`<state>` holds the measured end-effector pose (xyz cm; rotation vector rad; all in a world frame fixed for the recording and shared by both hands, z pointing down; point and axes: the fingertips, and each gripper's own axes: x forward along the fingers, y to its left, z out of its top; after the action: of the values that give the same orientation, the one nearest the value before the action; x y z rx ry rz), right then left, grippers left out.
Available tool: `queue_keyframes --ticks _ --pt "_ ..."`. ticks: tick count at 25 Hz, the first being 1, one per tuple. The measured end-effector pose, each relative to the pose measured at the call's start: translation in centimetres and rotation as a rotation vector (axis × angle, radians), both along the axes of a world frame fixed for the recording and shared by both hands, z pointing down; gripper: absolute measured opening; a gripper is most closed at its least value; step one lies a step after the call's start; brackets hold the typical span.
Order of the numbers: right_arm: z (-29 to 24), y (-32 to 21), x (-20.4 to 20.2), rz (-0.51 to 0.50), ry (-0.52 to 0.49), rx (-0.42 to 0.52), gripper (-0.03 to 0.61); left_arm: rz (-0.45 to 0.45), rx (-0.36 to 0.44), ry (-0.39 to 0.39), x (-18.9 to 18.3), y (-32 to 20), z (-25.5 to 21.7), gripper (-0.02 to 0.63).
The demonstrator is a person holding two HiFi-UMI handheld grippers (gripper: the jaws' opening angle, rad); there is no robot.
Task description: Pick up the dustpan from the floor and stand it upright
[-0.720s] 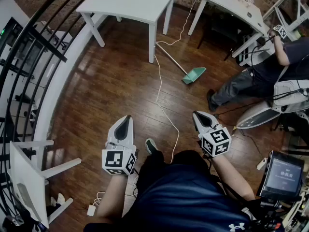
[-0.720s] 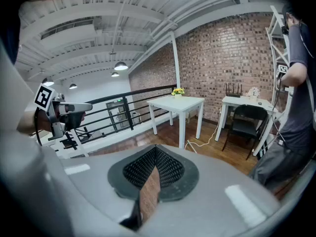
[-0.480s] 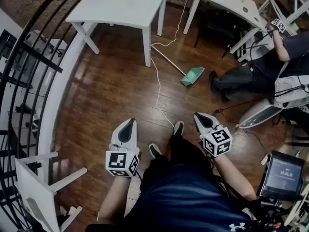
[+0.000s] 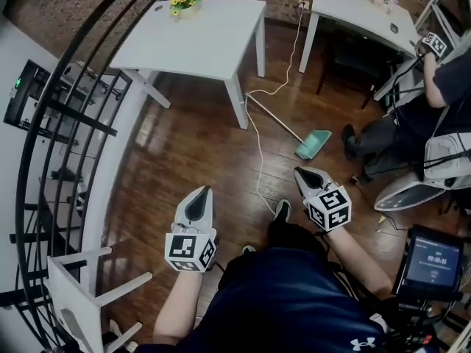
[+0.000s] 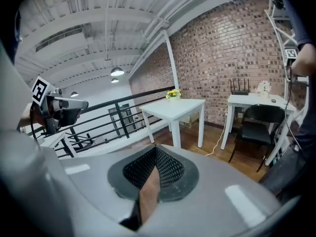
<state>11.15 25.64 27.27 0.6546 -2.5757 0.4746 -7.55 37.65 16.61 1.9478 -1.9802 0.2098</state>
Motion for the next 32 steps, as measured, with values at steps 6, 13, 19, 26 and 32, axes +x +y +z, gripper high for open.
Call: queue_keyframes --ticks 6,13,19,26,32 --pt "0.7 -8.8 -0.4 -0.037 0.086 0.050 0.003 -0.004 -0.002 -0.018 -0.7 -8.1 -1.7 0.003" --pt "3.2 -11.9 -3.6 0.013 0.152 0.010 0.003 0.074 -0.003 0.013 -5.2 -12.9 0.2 0.003" --pt "4.5 -16.7 -5.2 0.075 0.201 0.002 0.004 0.212 -0.034 0.032 -6.4 -20.1 4.6 0.003" --pt "3.9 -23.4 -7.9 0.211 0.275 -0.011 0.003 0.478 -0.059 0.090 -6.9 -29.6 6.1 0.003" --pt "5.5 -23.8 -9.3 0.239 0.328 -0.054 0.004 0.593 -0.059 0.128 -5.0 -31.9 7.3 0.003"
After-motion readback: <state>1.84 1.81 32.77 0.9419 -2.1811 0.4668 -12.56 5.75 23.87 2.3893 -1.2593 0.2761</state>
